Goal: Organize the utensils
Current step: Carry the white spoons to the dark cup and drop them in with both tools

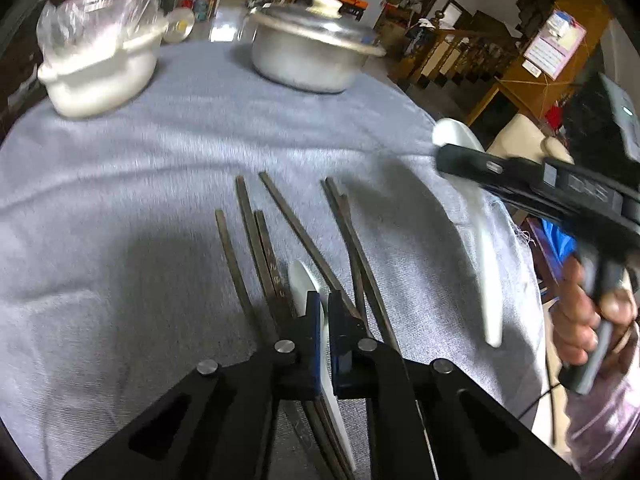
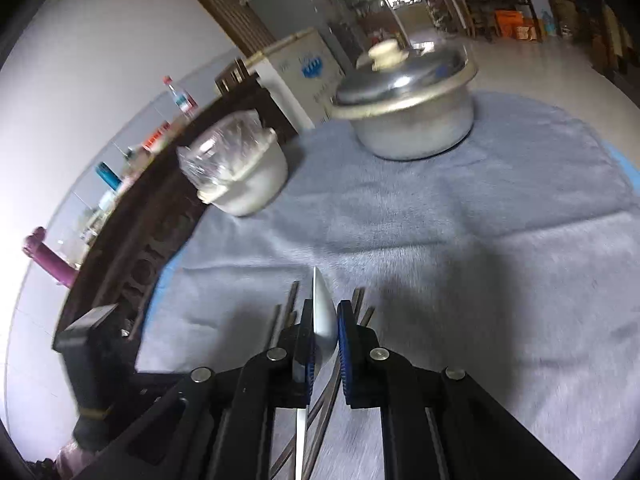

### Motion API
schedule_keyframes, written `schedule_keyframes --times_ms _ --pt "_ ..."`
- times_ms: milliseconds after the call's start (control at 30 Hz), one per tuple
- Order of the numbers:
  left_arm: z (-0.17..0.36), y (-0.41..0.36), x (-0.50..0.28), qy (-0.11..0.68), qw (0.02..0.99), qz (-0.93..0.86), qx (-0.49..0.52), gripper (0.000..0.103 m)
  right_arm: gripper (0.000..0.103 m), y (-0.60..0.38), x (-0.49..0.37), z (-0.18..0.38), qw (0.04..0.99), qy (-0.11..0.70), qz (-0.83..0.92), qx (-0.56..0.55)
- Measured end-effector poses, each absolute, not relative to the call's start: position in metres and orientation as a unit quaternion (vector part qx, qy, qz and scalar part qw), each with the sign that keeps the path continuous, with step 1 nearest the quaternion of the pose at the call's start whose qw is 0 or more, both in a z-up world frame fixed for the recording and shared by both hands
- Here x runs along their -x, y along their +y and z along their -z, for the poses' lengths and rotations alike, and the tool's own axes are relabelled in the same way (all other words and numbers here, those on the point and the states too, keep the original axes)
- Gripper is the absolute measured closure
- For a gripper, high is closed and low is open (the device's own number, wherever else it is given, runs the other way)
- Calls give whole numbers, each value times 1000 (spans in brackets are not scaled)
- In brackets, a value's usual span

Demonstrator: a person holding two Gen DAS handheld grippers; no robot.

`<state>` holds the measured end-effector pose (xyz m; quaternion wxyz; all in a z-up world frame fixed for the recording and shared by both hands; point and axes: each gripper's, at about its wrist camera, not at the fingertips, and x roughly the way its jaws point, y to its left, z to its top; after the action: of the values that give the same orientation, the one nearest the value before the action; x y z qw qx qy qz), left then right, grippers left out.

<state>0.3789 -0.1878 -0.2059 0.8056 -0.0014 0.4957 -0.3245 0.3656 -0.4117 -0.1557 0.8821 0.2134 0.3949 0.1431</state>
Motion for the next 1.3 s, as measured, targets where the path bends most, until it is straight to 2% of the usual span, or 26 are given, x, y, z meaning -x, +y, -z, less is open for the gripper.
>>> schedule_keyframes --times_ms 233,700,833,900,933,967,1100,1133,1300 --pt "172 -174 -348 471 820 324 1 101 92 -408 -295 128 895 350 -157 -230" --pt "63 -118 -259 346 887 306 15 102 92 -324 -178 87 943 224 -143 -200" --pt "67 -108 -261 362 889 280 11 102 92 -312 -167 92 949 216 -123 -194" --pt "84 -102 -278 404 873 272 30 93 92 -309 -166 97 949 223 -123 -189" --pt "101 -97 -293 444 857 258 49 75 92 -307 -164 99 947 225 -126 -191" --pt "111 -93 -300 463 848 249 63 64 92 -306 -163 101 947 225 -126 -191" --pt "152 -94 -332 522 817 213 121 61 92 -305 -164 108 944 227 -130 -201" --pt "160 -99 -339 534 811 202 124 57 92 -305 -165 109 944 228 -131 -200" --pt "186 -126 -366 555 803 169 132 57 92 -304 -165 114 943 228 -139 -199"
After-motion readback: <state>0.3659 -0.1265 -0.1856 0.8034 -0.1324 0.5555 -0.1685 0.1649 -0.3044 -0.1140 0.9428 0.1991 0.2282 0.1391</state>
